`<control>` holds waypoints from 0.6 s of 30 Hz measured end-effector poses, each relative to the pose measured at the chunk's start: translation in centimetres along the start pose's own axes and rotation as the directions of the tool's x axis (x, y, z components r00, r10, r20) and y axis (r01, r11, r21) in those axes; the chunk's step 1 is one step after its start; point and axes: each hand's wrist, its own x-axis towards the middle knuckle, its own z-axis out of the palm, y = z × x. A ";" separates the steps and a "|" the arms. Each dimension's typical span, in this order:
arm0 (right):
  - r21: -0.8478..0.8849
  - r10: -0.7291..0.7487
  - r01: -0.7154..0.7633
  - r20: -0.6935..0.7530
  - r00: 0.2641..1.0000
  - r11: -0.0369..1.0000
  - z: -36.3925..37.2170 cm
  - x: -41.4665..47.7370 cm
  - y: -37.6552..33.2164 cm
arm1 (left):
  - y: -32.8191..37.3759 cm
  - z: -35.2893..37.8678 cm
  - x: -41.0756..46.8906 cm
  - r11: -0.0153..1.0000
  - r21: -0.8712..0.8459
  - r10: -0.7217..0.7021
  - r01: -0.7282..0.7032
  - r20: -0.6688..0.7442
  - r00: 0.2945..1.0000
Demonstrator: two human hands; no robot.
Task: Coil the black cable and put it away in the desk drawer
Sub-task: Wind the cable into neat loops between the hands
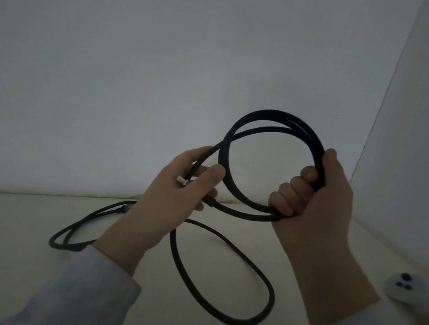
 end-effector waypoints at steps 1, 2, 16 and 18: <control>-0.015 0.011 -0.011 0.003 1.000 1.000 0.0 0.0 0.1 | 0.0 0.1 0.1 1.000 -0.010 -0.002 0.002 -0.023 1.000; -0.029 0.026 -0.026 0.006 1.000 0.999 0.1 0.0 0.1 | 0.0 0.1 0.1 1.000 -0.014 -0.007 0.007 -0.037 0.999; -0.196 0.157 -0.136 0.091 0.983 0.971 0.5 -0.3 0.2 | 1.0 0.1 0.1 0.993 -0.087 -0.092 0.081 -0.126 0.988; -0.209 0.159 -0.135 0.106 0.982 0.969 0.7 -0.5 0.3 | 1.1 0.0 0.1 0.974 -0.199 -0.126 0.103 -0.102 0.987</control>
